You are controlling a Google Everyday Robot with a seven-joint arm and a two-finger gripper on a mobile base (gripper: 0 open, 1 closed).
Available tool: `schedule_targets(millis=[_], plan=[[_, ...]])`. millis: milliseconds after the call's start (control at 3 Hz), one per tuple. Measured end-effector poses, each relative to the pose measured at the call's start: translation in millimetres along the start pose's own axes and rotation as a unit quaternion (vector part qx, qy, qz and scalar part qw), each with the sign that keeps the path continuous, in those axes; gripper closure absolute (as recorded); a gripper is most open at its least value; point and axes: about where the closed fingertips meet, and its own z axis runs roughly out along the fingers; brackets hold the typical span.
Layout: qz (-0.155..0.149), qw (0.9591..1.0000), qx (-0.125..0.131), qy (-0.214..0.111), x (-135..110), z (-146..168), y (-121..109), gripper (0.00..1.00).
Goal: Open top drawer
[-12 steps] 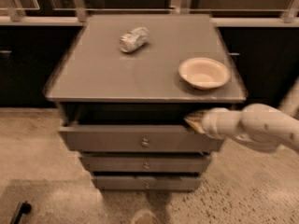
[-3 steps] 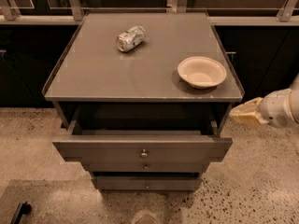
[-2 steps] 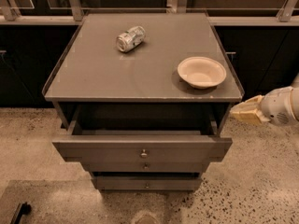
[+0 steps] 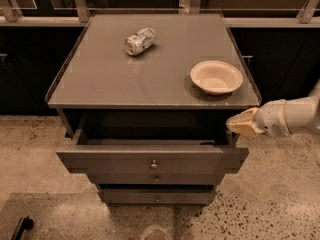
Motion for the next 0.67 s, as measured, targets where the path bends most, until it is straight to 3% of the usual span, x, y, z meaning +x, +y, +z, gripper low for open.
schedule_targets(millis=[667], plan=[[0.005, 0.9996, -0.019, -0.020, -10, 39, 5, 1.00]])
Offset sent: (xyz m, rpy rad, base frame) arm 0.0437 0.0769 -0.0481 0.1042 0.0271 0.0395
